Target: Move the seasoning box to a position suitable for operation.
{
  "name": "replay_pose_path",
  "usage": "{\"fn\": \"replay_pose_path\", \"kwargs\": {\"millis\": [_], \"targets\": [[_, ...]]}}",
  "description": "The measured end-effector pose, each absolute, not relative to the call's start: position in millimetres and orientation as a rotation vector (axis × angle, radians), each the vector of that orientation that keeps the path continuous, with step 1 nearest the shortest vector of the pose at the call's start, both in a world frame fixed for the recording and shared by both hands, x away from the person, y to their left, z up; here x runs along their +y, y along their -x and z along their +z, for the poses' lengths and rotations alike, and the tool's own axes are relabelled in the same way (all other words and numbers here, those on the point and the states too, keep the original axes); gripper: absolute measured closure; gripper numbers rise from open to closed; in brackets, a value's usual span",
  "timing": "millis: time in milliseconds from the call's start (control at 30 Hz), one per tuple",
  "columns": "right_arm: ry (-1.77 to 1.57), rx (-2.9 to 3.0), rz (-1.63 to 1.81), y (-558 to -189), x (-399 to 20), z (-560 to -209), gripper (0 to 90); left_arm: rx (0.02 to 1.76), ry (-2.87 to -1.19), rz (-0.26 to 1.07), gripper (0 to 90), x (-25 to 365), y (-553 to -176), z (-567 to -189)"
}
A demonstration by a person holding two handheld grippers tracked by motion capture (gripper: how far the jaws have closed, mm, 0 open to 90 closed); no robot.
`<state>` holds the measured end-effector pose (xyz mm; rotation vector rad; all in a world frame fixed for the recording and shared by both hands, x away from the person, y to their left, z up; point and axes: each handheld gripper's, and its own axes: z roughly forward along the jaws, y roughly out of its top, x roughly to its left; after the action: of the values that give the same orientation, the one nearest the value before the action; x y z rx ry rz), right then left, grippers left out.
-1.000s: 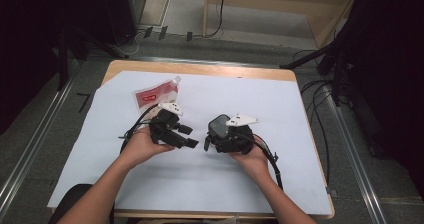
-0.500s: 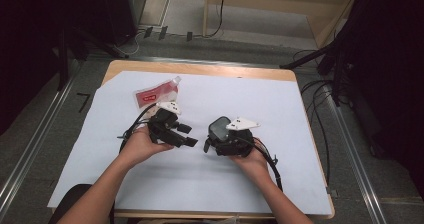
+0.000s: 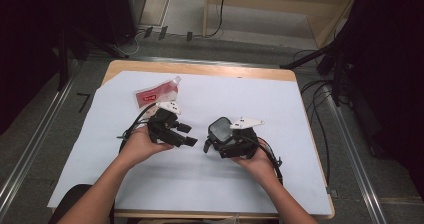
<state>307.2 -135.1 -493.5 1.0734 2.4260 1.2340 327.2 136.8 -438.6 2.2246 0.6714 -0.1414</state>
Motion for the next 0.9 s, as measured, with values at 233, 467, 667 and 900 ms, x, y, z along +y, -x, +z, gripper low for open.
{"fn": "replay_pose_path", "kwargs": {"millis": [233,467,667,900], "targets": [[-1.109,2.442,1.238,-295,-151,-481,8.2,0.636,-2.228,-0.157,51.5,134,-328,-436],[-1.109,2.424,1.207,-281,-177,-470,19.8,0.602,-2.24,-0.176,63.4,128,-326,-438],[-1.128,2.364,1.288,-277,-192,-459,44.5,0.607,-2.262,-0.207,81.4,121,-331,-431],[-1.123,2.43,1.273,-278,-190,-462,79.0,0.581,-2.27,-0.214,90.0,111,-339,-429]]}}
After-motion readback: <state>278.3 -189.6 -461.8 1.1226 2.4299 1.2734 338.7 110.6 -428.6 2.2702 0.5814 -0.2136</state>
